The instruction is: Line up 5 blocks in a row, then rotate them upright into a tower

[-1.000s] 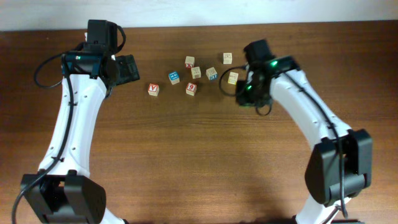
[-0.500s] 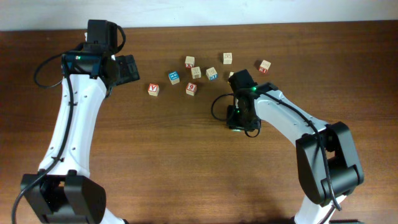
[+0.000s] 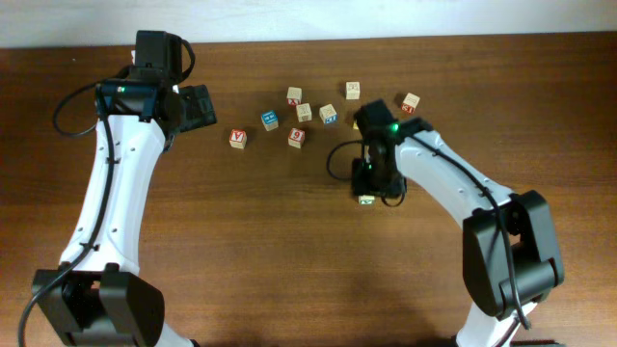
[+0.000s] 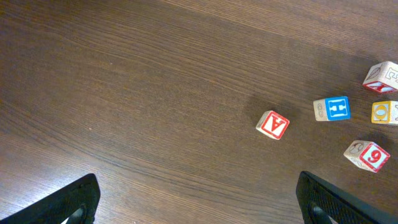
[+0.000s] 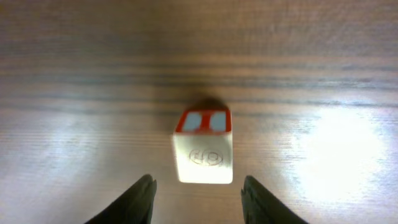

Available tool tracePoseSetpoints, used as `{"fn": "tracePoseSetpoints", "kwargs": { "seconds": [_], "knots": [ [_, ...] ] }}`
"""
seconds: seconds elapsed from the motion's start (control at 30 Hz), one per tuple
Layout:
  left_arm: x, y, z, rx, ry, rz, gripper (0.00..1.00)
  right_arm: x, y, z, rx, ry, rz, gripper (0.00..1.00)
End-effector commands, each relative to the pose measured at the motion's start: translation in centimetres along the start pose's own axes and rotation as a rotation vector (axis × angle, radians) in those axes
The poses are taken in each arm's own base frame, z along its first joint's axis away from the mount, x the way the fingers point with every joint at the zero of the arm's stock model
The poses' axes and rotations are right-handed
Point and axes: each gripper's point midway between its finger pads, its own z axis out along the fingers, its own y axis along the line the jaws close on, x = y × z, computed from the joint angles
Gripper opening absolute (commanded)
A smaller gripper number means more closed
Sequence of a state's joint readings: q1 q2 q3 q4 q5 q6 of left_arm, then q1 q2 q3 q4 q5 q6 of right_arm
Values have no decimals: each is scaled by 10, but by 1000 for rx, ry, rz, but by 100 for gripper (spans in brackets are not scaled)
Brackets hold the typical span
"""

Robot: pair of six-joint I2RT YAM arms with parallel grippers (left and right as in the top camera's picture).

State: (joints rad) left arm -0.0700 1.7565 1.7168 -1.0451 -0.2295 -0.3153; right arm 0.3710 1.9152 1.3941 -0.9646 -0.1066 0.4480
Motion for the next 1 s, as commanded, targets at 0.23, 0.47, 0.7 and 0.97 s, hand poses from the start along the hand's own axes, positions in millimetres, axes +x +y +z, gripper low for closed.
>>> {"fn": "tracePoseSetpoints", "kwargs": {
  "seconds": [0.23, 0.47, 0.7, 0.97],
  "knots": [
    [-6, 1, -1, -10, -15, -17, 99, -62, 9, -120, -22, -335, -67, 51],
    [-6, 1, -1, -10, -15, -17, 99, -133, 30, -114, -71, -538, -122, 57],
    [-7, 1, -1, -10, -16, -17, 99, -178, 29, -79, -27, -625, -57, 57],
    [-6, 1, -1, -10, -15, -17, 99, -193, 13, -10, 49, -584, 15, 57]
  ]
}}
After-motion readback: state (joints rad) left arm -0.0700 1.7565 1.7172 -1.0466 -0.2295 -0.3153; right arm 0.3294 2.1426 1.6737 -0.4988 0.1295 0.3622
